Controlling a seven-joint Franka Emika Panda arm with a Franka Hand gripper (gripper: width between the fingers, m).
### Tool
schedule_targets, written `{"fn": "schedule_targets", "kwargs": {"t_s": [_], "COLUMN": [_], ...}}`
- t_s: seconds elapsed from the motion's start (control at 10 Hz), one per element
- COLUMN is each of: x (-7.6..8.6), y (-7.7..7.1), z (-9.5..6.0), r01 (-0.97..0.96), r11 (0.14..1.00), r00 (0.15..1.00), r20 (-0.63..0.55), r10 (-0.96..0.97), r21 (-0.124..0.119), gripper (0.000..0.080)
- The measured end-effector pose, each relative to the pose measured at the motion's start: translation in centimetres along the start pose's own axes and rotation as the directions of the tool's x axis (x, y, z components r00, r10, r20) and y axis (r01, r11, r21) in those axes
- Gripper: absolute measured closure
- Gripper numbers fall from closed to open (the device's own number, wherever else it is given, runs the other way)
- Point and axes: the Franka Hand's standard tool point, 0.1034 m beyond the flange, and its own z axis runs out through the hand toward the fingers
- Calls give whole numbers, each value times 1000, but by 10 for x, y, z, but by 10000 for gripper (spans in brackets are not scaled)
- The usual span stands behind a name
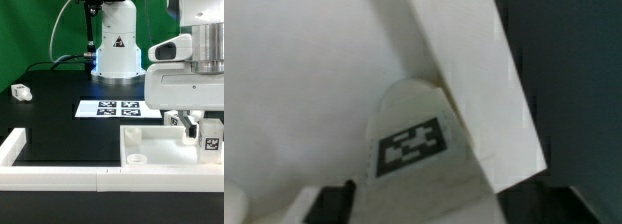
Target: Assemble one leg
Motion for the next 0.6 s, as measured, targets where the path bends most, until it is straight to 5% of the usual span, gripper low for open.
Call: {"fn": "schedule_targets", "kwargs": {"t_s": [0.1, 0.4, 0.6], "x": [0, 2, 1], "y": [0, 4, 5], "z": [0, 1, 1], "r01": [-6, -313, -602], "r11": [1000, 950, 798], "r00": [1000, 950, 798], "r20": [0, 4, 5], "r10": [6, 313, 602], "r21": [0, -9, -19], "gripper": [483, 511, 511]}}
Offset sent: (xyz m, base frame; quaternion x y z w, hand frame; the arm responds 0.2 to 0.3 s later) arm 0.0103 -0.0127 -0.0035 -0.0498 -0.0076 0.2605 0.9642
